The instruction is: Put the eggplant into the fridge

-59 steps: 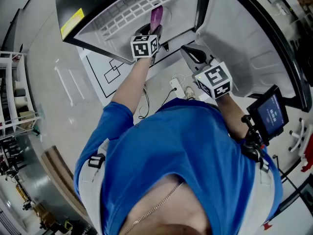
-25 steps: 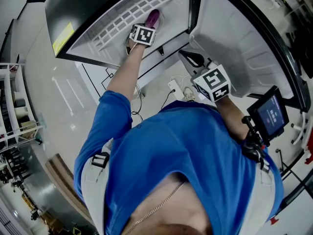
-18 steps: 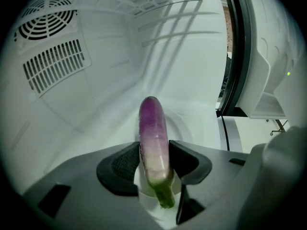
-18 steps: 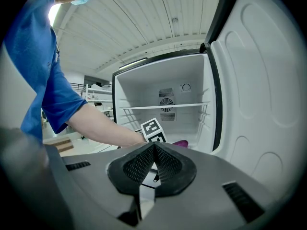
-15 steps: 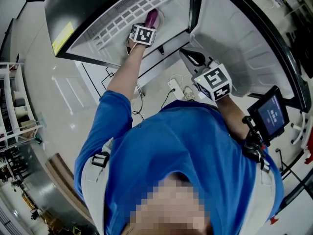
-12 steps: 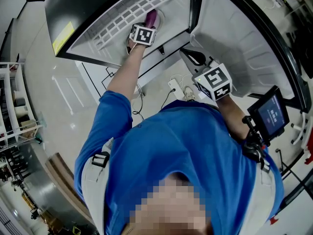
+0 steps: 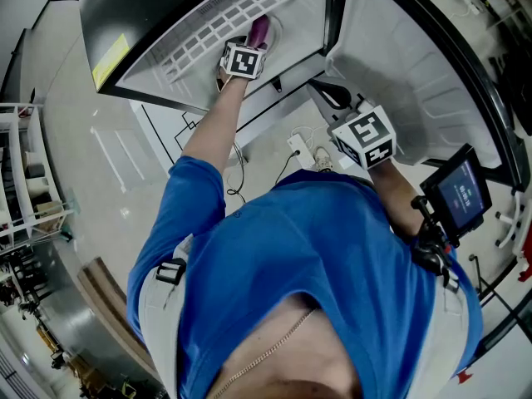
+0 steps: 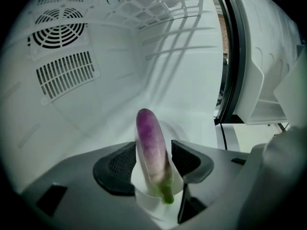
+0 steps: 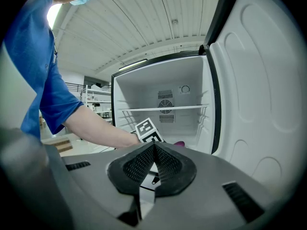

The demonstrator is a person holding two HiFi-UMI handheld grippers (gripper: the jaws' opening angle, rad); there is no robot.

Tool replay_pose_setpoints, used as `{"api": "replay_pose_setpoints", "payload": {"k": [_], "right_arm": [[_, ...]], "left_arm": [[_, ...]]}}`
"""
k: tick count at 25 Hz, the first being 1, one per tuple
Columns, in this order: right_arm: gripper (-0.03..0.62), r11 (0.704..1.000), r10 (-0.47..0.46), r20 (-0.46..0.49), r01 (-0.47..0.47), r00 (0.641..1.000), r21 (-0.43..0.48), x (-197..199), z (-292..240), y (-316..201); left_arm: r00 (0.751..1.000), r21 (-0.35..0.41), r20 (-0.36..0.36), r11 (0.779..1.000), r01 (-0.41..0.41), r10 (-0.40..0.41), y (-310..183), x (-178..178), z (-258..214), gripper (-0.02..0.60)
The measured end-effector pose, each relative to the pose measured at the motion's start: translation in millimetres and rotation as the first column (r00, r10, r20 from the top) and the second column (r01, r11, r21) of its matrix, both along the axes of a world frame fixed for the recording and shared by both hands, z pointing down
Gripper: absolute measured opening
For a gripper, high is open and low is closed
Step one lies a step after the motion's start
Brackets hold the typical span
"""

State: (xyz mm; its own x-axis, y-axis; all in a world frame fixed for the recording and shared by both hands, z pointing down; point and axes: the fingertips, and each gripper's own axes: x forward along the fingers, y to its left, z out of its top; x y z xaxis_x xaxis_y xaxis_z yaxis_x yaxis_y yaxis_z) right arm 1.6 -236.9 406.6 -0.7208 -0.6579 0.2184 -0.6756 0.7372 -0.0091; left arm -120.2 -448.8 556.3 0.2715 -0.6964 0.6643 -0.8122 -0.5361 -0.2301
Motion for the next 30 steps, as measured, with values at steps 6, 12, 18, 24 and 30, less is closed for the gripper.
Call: {"api": "replay_pose_setpoints", "payload": {"k": [6, 12, 18, 24, 30], "right_arm": [[0.0, 1.0, -0.005, 0.004, 0.005, 1.0, 0.008, -1, -1, 1], [0.0, 1.0, -0.008, 0.009, 0.007, 1.0, 0.015, -1, -3, 0], [0.0, 1.0, -0.01, 0.009, 0.01, 1.0, 0.015, -1, -4, -1], [0.0, 1.0, -0.012, 0.025, 0.011, 1.0, 0.021, 0, -8, -6], [0.0, 1.0, -0.007, 0.046, 0.007, 0.999, 0.013, 1, -12, -8]], "left_arm": [[1.0, 0.056, -0.024, 0.998, 0.014, -0.013, 1, -3, -12, 0.221], [0.996, 0.103, -0.085, 0.994, 0.044, -0.036, 11, -4, -30, 0.221], [0.984, 0.135, -0.172, 0.989, 0.067, -0.044, 26, -3, -44, 0.219], [0.931, 0.179, -0.364, 0.978, 0.102, -0.03, 51, 4, -74, 0.219], [0.842, 0.203, -0.54, 0.969, 0.139, -0.008, 81, 8, -101, 0.189]]}}
